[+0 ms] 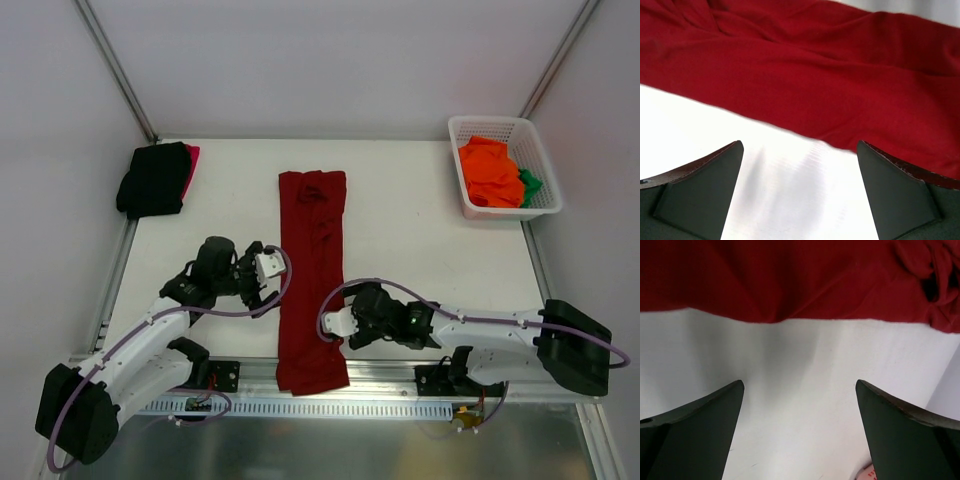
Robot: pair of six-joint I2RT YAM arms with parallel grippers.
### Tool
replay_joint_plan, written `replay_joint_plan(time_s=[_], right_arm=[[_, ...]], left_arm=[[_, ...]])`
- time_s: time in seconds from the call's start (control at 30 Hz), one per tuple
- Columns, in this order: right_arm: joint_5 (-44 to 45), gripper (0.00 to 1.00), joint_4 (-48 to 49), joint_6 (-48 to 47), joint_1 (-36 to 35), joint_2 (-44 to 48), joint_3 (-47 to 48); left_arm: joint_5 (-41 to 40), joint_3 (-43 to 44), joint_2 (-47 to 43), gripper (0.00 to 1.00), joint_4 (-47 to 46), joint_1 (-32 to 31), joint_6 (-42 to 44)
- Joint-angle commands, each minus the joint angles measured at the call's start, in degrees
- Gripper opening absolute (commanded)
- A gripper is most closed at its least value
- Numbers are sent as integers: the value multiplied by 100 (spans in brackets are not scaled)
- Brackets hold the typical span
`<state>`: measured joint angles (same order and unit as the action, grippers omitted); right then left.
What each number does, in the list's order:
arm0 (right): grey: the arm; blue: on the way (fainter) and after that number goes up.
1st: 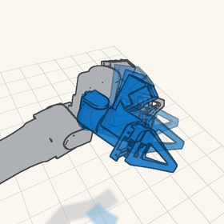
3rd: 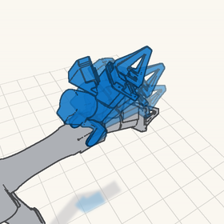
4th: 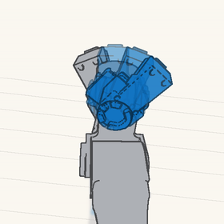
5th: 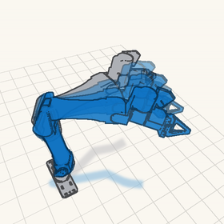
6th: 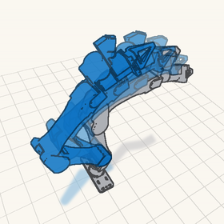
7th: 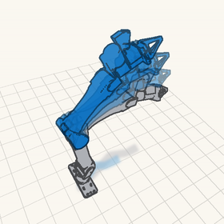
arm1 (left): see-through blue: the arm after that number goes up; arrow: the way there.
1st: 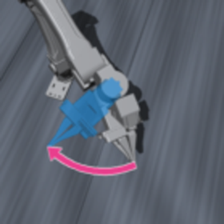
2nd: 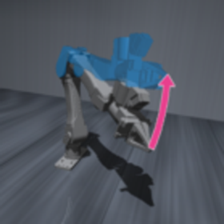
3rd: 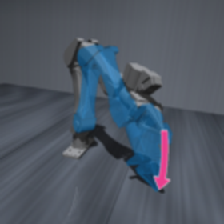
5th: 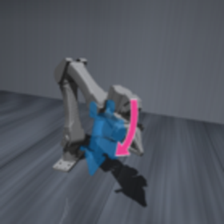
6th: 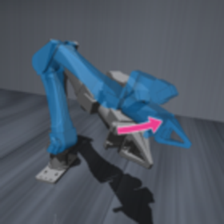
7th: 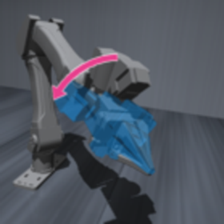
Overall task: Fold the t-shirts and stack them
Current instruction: Fold the tshirt
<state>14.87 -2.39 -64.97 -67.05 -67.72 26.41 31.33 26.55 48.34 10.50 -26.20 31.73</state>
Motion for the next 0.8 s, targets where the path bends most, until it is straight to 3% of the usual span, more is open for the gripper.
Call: replay_joint_plan(time_s=[0.0, 0.13, 0.33, 0.5, 0.6, 0.77], right_arm=[[43, 99, -260, 141, -317, -31, 468], [-406, 99, -1051, 713, -239, -13, 1382], [-1819, 99, -2017, 1961, 972, 93, 2727], [-3200, 99, -3642, 2287, 1694, -791, 3964], [-3570, 99, -4427, 2339, 1861, -1321, 4196], [-4431, 99, -4340, 2804, 2537, -1709, 4109]], left_arm=[[-224, 237, 132, 99, -320, 9, 141], [-444, 220, 229, 99, -523, 70, -43], [-251, 88, 299, 99, -664, 316, -263], [197, 315, 710, 99, -227, 317, -220], [715, 553, 976, 99, 170, 317, -27], [1006, 659, 1090, 99, 690, 308, 149]])
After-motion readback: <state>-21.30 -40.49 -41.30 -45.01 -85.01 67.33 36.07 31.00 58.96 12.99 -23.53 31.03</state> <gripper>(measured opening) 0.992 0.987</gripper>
